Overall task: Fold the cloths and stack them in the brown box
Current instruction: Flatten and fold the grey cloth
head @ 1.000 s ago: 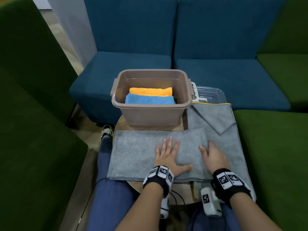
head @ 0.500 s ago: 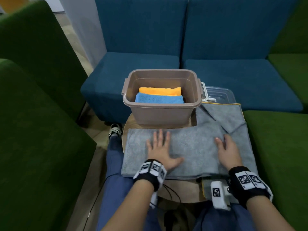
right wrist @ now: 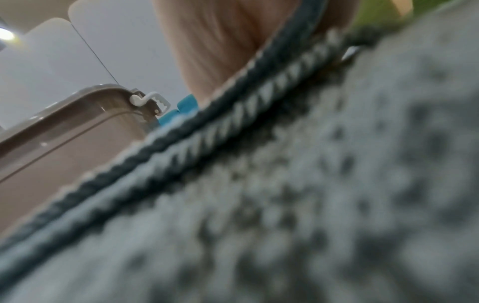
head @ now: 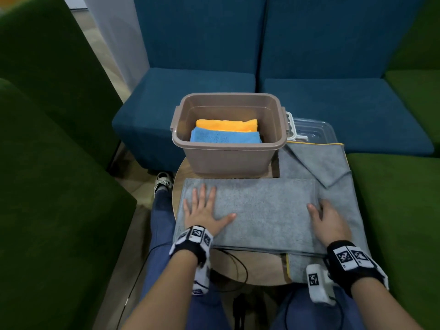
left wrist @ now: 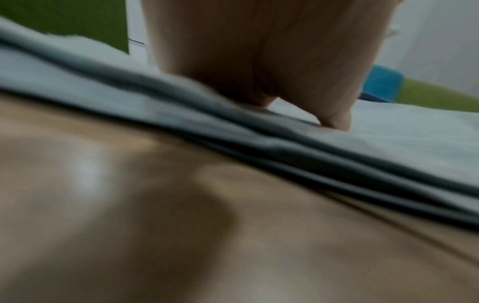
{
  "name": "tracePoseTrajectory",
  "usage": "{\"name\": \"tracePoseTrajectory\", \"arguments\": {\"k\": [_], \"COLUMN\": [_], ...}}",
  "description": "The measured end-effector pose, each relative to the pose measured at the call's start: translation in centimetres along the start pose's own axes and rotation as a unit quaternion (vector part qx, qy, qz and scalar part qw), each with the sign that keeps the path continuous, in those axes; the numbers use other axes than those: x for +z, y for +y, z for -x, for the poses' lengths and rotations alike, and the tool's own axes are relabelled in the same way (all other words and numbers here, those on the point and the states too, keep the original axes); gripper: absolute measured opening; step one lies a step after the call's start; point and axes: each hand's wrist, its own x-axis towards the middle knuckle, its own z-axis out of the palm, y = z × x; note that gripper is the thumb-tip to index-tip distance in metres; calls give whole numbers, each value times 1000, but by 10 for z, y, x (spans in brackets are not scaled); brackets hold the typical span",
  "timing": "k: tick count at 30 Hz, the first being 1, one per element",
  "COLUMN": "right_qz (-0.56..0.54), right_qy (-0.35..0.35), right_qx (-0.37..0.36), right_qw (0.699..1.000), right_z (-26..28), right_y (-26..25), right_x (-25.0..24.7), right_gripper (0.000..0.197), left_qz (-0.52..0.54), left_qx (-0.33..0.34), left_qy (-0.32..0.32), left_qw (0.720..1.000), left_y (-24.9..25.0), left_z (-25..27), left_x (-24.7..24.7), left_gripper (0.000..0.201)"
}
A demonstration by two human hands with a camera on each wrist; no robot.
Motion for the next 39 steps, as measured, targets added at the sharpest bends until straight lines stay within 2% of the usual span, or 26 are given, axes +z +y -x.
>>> {"name": "tracePoseTrajectory", "arguments": {"k": [4, 7, 10, 12, 14, 15, 19, 24, 30, 34, 36, 39], "right_qz": [-9, -72, -154, -196, -232, -232, -233, -180, -123, -98, -100, -48], "right_qy": [-7, 11, 52, 41, -3, -30, -139, -174, -187, -204, -211, -202], "right_qx": [3, -5, -74, -118, -162, -177, -187, -167, -146, -148, -156, -220], "right_qw": [1000, 997, 984, 973, 959, 956, 944, 954, 964, 963, 960, 953], "right_z": [0, 0, 7, 19, 31, 37, 57, 72, 77, 76, 75, 77], "right_y": [-4, -18, -48, -79, -110, -126, -179, -222, -236, -233, -231, -228], "right_x": [-2, -7, -6, 0, 13, 21, 60, 105, 141, 155, 154, 146], "right_gripper": [43, 37, 21, 15, 16, 16, 14, 12, 16, 22, 17, 9], "left_qz": [60, 111, 186, 274, 394, 417, 307, 334, 335, 362, 369, 357], "left_qx": [-51, -36, -13, 2, -2, -3, 18, 7, -11, -9, -6, -1], "left_qy": [-16, -22, -1, 36, 65, 67, 65, 51, 53, 55, 52, 51], "left_qw": [997, 993, 983, 961, 917, 906, 949, 941, 940, 930, 928, 933], "left_y": [-45, -49, -53, -62, -77, -86, -111, -110, -109, -109, -107, -103], "left_z": [4, 4, 4, 4, 2, 2, -2, -9, -13, -10, -8, -5], "left_x": [-14, -15, -12, -11, -19, -25, -35, -34, -39, -39, -37, -37], "left_gripper": [115, 121, 128, 127, 113, 103, 77, 60, 44, 43, 49, 64]}}
